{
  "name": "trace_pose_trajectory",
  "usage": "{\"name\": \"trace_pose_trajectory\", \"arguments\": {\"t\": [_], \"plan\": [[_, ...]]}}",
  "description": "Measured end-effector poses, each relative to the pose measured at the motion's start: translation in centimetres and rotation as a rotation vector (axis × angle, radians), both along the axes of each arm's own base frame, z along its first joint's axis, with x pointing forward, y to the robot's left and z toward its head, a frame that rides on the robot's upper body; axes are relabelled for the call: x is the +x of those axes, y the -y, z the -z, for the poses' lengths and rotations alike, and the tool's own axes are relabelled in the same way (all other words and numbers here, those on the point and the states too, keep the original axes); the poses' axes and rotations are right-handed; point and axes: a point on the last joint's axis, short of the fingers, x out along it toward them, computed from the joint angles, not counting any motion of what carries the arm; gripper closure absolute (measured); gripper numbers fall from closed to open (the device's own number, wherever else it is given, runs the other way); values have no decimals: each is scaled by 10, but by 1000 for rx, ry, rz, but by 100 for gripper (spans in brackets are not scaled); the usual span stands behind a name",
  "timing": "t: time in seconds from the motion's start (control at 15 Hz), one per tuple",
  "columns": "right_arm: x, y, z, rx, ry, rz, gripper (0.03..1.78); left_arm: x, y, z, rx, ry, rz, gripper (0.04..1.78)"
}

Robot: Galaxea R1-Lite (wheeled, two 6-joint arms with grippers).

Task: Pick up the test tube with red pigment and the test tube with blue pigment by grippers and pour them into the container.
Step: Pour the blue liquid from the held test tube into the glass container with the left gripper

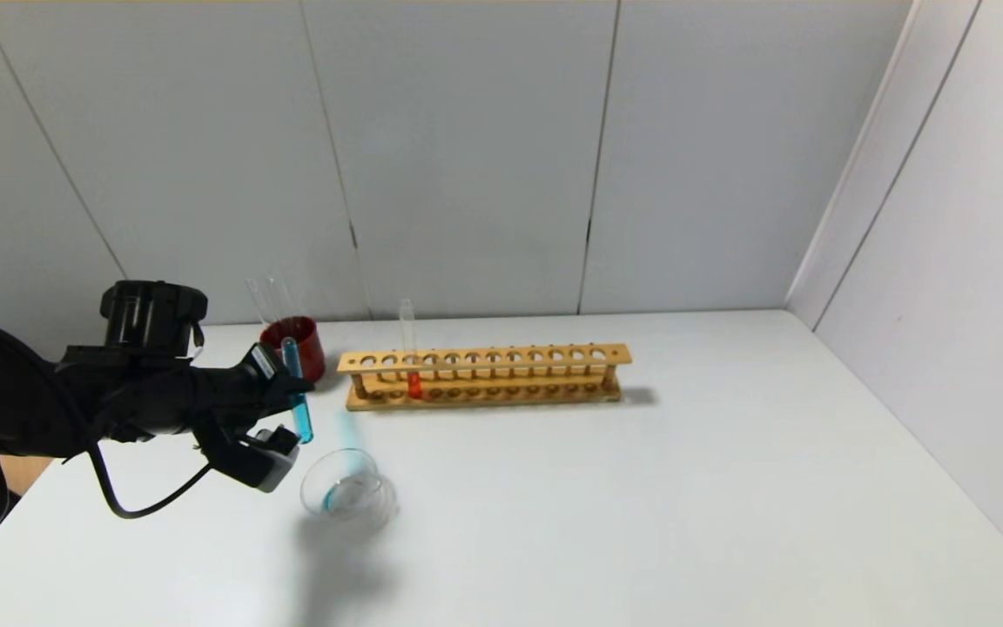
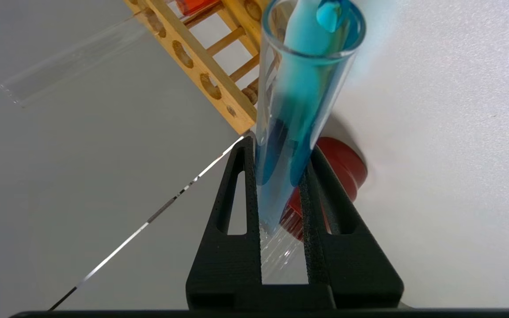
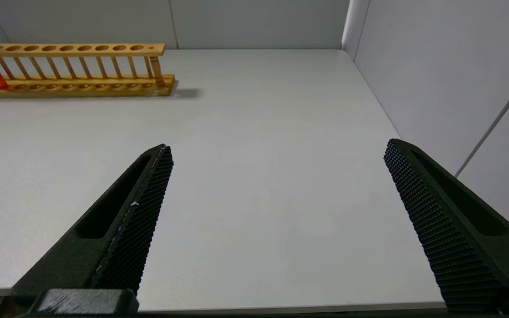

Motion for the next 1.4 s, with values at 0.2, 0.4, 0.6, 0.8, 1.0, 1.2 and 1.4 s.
{"name": "trace_pose_trajectory", "arguments": {"t": [0.2, 0.4, 0.6, 0.8, 1.0, 1.2, 1.4], "plan": [[0, 0, 0, 0, 0, 0, 6, 1, 3, 0, 2, 0, 7, 150], [0, 0, 0, 0, 0, 0, 6, 2, 7, 1, 16, 0, 4, 150], [0, 0, 0, 0, 0, 0, 6, 2, 9, 1, 26, 2, -2, 150], [0, 0, 0, 0, 0, 0, 6, 2, 10, 0, 31, 12, 2, 150], [0, 0, 0, 0, 0, 0, 6, 3, 11, -1, 42, 25, 10, 150], [0, 0, 0, 0, 0, 0, 6, 3, 11, -1, 44, 24, 10, 150], [0, 0, 0, 0, 0, 0, 6, 3, 13, 0, 50, 22, 9, 150]]}}
